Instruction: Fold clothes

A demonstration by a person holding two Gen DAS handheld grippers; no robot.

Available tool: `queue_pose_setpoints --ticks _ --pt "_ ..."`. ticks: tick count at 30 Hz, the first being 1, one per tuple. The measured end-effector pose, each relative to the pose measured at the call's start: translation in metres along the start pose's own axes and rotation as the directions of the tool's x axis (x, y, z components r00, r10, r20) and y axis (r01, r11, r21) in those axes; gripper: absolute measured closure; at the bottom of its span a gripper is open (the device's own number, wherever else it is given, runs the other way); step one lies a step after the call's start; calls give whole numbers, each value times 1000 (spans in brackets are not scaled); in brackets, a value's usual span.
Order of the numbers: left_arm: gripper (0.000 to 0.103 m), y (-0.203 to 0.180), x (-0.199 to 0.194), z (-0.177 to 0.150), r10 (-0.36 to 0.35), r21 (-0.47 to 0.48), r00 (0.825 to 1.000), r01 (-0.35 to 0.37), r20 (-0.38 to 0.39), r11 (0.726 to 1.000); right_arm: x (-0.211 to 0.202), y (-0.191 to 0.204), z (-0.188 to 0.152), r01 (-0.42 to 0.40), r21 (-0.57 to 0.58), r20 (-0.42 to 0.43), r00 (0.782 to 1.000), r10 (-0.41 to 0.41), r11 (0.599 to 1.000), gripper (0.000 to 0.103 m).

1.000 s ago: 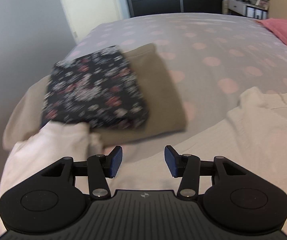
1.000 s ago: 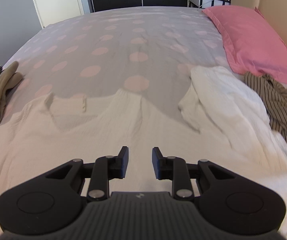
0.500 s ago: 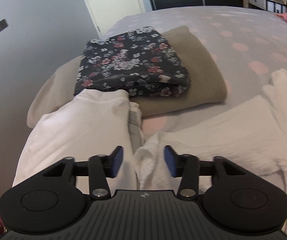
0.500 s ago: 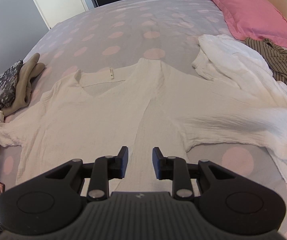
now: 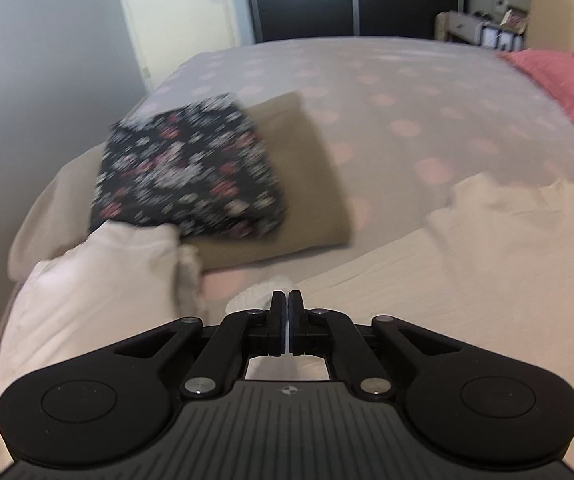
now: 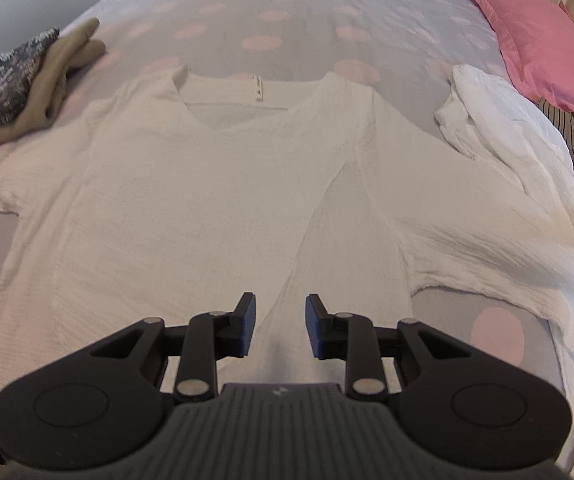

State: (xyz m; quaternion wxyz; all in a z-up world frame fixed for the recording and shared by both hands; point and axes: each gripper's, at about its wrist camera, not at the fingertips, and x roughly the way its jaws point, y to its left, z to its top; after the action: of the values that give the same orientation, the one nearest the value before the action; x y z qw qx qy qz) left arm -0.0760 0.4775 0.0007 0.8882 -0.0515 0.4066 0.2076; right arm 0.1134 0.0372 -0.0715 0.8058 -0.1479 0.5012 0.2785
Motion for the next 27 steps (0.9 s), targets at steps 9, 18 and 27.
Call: queue_pose_setpoints --ticks 9,18,27 --pt "103 -97 -33 35 -352 29 936 351 24 936 10 1 2 9 38 -52 999 -7 999 73" --pt "103 -191 -22 31 -499 162 865 501 -53 850 4 37 12 -52 -18 -48 998 51 999 72" --pt "59 -194 -15 18 -472 188 880 474 -59 860 4 64 15 -94 -65 -40 995 91 993 70"
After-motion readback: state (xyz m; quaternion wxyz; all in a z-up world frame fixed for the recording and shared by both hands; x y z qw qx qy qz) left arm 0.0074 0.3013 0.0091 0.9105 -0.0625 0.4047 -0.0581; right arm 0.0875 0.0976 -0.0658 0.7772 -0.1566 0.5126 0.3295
